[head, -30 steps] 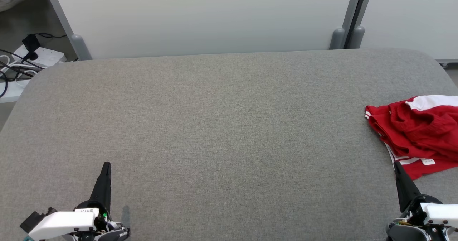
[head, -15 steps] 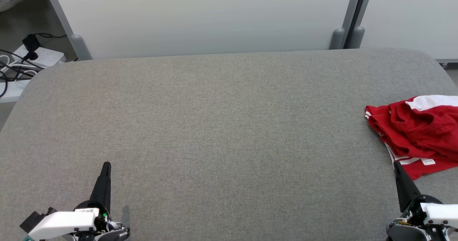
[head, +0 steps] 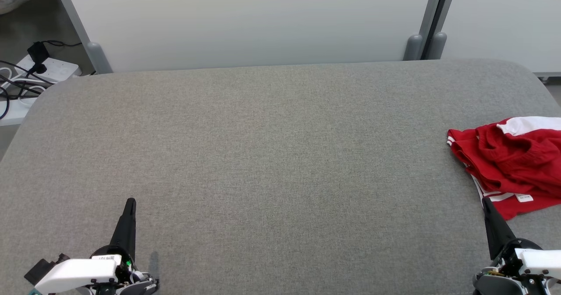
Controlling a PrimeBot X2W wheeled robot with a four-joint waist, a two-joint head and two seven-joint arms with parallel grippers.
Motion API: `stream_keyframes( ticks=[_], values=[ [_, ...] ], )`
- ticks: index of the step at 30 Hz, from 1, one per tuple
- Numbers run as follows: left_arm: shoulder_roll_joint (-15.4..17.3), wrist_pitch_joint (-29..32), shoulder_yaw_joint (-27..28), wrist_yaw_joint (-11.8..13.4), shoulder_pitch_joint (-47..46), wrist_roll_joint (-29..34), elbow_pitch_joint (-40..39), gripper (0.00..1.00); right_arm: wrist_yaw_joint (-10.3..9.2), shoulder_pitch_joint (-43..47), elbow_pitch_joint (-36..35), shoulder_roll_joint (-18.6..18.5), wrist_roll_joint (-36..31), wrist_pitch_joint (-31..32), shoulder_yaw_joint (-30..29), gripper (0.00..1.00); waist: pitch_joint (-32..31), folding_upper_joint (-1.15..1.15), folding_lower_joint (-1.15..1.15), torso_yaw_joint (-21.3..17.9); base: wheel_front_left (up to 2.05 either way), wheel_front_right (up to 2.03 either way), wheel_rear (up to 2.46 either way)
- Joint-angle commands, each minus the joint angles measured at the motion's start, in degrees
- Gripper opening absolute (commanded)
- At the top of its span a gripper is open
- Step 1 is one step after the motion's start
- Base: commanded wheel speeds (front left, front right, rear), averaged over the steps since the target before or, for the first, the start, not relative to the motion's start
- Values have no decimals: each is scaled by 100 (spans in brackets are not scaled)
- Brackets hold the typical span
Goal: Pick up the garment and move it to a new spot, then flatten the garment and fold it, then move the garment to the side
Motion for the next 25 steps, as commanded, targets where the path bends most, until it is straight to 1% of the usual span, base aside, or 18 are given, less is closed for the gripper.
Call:
stream_keyframes(
  ticks=[1, 25],
  values=[
    [49, 36, 187, -48, -332, -25, -131, 0, 26, -256, -151, -66, -37, 41, 87, 0, 0, 0, 0, 0, 0, 0, 0],
    [49, 36, 187, -48, -332, -25, -131, 0, 26, -257, -151, -62, -43, 46, 80, 0, 0, 0, 0, 0, 0, 0, 0]
  ],
)
